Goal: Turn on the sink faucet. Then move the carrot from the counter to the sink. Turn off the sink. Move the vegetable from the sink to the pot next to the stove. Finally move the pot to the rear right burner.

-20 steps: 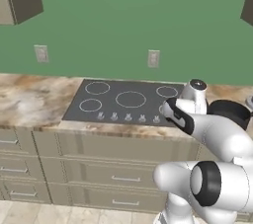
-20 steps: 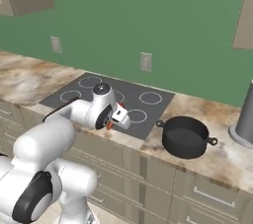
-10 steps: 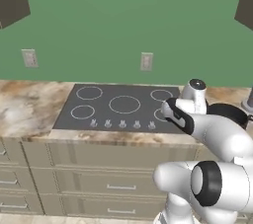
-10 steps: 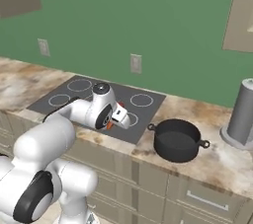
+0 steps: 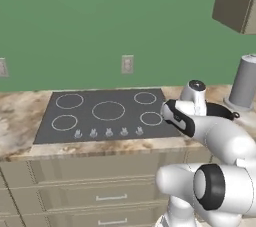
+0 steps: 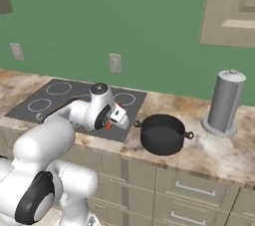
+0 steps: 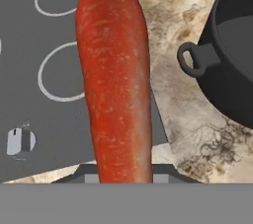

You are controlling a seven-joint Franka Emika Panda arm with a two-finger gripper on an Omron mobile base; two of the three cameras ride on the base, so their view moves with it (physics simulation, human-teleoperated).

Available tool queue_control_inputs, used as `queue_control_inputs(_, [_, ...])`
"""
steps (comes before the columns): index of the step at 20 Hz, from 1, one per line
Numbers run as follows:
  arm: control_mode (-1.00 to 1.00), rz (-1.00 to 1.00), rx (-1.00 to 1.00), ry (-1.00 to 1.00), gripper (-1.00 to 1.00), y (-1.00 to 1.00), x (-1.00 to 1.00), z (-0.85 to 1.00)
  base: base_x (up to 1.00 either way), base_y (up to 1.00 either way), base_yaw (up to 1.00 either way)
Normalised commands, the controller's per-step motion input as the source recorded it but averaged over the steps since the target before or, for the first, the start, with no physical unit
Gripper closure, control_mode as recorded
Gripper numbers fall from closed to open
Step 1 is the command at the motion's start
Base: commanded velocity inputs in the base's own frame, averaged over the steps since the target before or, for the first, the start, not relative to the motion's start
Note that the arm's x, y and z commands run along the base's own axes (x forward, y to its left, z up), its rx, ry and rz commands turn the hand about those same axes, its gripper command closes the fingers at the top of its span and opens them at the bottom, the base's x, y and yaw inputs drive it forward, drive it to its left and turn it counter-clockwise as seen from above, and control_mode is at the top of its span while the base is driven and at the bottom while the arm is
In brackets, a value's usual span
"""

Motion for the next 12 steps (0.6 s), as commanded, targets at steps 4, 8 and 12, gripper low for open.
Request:
queue_control_inputs(4, [1.00,0.00,0.00,0.00,1.00,0.00,0.00,0.00,0.39,0.12,-0.28])
queue_control_inputs(8, [1.00,0.00,0.00,0.00,1.00,0.00,0.00,0.00,0.26,0.48,-0.10])
queue_control_inputs(12, [1.00,0.00,0.00,0.00,1.00,0.00,0.00,0.00,0.27,0.56,-0.02])
